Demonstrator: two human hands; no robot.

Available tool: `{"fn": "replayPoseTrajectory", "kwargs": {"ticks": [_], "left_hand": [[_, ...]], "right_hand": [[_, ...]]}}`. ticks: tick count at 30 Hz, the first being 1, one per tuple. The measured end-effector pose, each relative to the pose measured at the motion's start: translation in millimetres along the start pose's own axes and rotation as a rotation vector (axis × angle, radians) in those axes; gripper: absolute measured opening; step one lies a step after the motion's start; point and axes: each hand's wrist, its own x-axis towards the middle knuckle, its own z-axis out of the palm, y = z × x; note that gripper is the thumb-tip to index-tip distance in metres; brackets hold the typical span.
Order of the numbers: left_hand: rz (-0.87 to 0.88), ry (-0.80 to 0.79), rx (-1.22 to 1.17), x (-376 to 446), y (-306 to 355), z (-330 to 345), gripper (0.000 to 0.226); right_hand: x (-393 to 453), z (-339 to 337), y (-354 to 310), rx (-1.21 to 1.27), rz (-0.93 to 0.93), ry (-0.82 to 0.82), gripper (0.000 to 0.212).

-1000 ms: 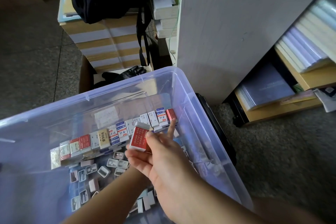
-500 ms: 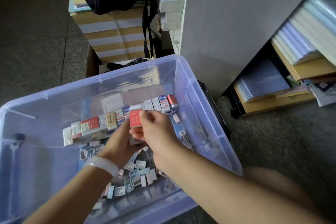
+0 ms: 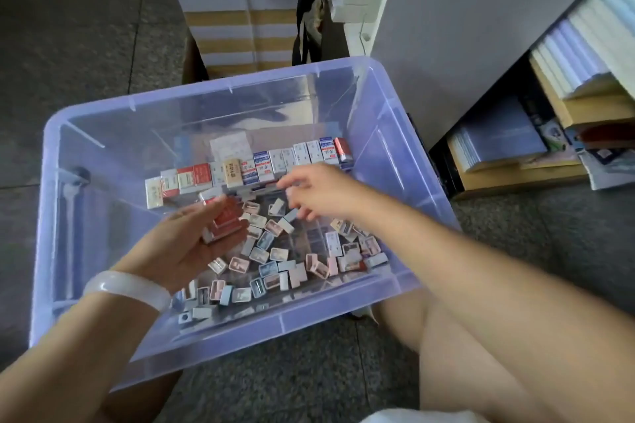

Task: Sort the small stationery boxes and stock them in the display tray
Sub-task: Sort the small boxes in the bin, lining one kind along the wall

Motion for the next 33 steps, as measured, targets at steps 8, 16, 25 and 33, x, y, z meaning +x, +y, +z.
{"fn": "replayPoseTrajectory", "kwargs": {"ticks": [8,16,25,33], "left_hand": [[0.065,-0.096,-0.014,-5,18,11,0.013],[0.206,-0.126,0.11,-3,27,14,0.013],[0.174,-0.116,0.057,1,30,10,0.015],[0.012,-0.035,-0.09,16,29,-1,0.017]], "right_hand": [[61,6,61,-1.014,0.086,-0.42,0.044],[71,10,83,-1.185,0.021,-0.616,0.029],[70,24,85,-1.05,0.088,-0.566,0.02],[64,25,88,-1.034,0.207,-0.614,0.054]]}}
